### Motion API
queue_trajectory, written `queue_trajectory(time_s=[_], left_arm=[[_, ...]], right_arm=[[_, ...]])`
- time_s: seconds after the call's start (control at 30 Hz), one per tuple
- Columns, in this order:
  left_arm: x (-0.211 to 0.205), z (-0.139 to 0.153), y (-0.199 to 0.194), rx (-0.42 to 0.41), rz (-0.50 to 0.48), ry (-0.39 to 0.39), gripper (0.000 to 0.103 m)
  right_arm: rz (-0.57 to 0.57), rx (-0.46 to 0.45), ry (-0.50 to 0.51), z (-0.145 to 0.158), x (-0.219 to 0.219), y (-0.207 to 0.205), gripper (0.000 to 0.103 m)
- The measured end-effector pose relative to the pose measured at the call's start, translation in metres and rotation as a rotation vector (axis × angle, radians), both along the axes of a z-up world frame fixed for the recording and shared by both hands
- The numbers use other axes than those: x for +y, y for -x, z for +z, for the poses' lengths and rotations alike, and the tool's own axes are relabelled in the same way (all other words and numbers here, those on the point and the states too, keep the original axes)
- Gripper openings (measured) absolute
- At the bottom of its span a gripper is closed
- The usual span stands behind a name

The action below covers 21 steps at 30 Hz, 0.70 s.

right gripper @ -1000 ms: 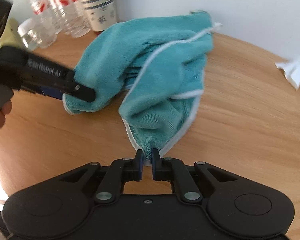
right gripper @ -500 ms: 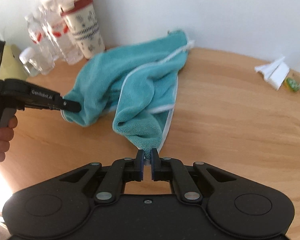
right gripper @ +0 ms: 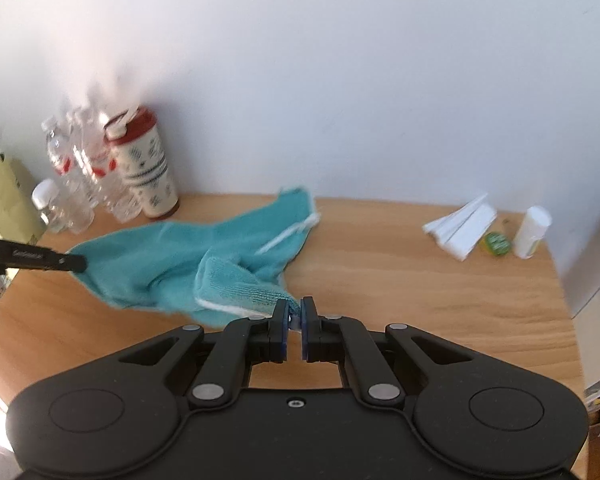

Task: Fold towel
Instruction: 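Lift the towel with the left tool while the right tool pulls it open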

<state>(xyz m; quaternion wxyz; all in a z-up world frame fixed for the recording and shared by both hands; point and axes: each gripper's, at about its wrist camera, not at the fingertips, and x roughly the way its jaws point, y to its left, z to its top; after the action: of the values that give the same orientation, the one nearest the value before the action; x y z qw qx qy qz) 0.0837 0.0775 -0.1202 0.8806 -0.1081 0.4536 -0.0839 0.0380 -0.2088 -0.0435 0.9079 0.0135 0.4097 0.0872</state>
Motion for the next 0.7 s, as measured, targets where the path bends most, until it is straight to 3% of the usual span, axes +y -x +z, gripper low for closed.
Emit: queue_trajectory(time_s=[0.13,0.33,0.57,0.7], left_arm=[[0.012,0.022,0.005,-0.045,-0.028,0.025,0.008],[0.029,0.048,0.012,-0.07,-0.004,0.026,0.008],[0.021,0.044,0.036,-0.04,-0.078,-0.035,0.008],[0.012,0.021,0.047,0.049,-0.119,-0.044,0.008]], right_arm=[[-0.004,-0.013,0.091,0.003,-0.008,0.003,0.006],[-0.081,-0.019,0.044,0.018,-0.025,0.009,0.006],[-0.191,0.024,0.077,0.017,-0.048,0.018,0.005],[-0.248,0.102,0.117,-0.002,-0.059,0.02,0.005]])
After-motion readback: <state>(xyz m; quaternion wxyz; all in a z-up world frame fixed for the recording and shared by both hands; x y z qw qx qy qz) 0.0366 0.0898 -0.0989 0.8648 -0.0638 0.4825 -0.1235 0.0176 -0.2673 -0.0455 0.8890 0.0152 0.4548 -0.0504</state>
